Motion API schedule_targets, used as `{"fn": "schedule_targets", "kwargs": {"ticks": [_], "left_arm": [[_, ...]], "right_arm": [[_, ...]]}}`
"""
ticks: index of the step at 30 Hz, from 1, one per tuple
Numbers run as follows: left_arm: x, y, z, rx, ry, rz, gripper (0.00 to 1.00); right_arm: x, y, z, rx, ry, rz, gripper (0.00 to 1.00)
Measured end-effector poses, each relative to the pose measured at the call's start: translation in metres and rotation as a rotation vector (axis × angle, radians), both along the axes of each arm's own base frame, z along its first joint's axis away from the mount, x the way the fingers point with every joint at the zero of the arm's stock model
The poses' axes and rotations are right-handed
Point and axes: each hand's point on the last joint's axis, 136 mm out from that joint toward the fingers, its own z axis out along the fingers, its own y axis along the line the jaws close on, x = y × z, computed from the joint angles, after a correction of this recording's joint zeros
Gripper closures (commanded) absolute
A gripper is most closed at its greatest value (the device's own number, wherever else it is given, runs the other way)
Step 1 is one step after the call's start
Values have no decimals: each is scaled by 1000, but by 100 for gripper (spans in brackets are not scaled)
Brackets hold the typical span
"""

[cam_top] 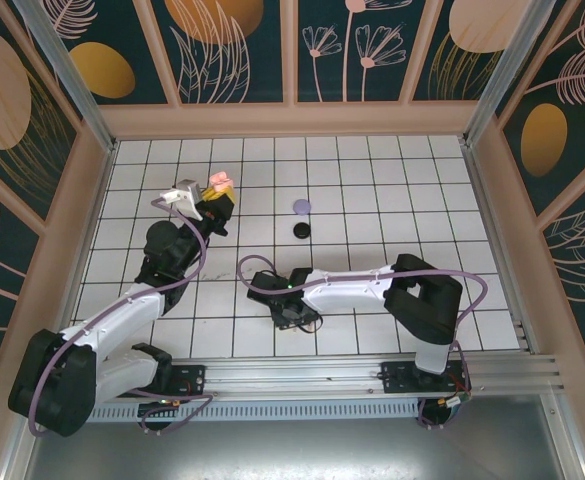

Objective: Insert wireless bluetooth earbuds into charging case

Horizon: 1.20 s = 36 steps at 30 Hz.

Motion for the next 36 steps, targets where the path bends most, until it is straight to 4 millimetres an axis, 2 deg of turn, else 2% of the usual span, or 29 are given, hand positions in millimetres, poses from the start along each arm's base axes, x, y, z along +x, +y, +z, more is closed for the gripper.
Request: {"fn": "schedule_targets", "kwargs": {"ticks": [11,19,23,28,36], "left_arm": [[0,0,1,-1,-1,0,100],[0,0,1,-1,-2,0,100],[0,0,1,-1,-1,0,100],[0,0,1,-1,-2,0,100],[0,0,2,-4,-8,-1,100]], "right_arm": [[-1,0,-1,3,-4,-15,70],[-1,-1,-1,9,-6,-19,75],[-1,-1,-1,13,-7,-23,70],[-2,-2,-1,21,-8,-34,70],[-3,-2,-1,27,-9,-33,74]]}}
